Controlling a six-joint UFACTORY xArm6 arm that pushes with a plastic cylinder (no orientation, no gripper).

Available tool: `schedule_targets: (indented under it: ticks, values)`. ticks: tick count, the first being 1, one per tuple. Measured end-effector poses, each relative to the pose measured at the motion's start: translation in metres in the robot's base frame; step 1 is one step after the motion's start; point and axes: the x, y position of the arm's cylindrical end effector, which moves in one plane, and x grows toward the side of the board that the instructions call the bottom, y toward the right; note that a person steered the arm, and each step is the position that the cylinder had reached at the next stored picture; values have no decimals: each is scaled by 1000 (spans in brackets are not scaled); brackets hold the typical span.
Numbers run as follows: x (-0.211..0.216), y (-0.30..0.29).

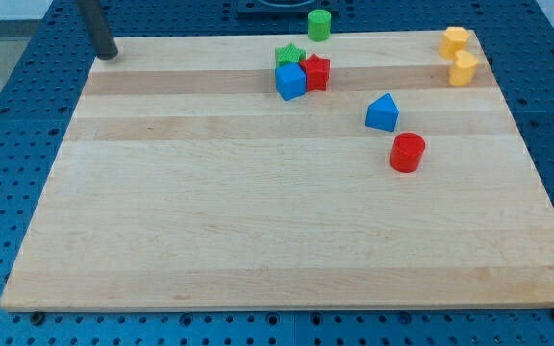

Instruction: Move your arm to green star

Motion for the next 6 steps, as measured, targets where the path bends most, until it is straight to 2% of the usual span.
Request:
schedule_targets:
  ticks: [1,4,5,6]
  values:
    - [16,29]
    - [17,221]
    - [21,247]
    - [51,243]
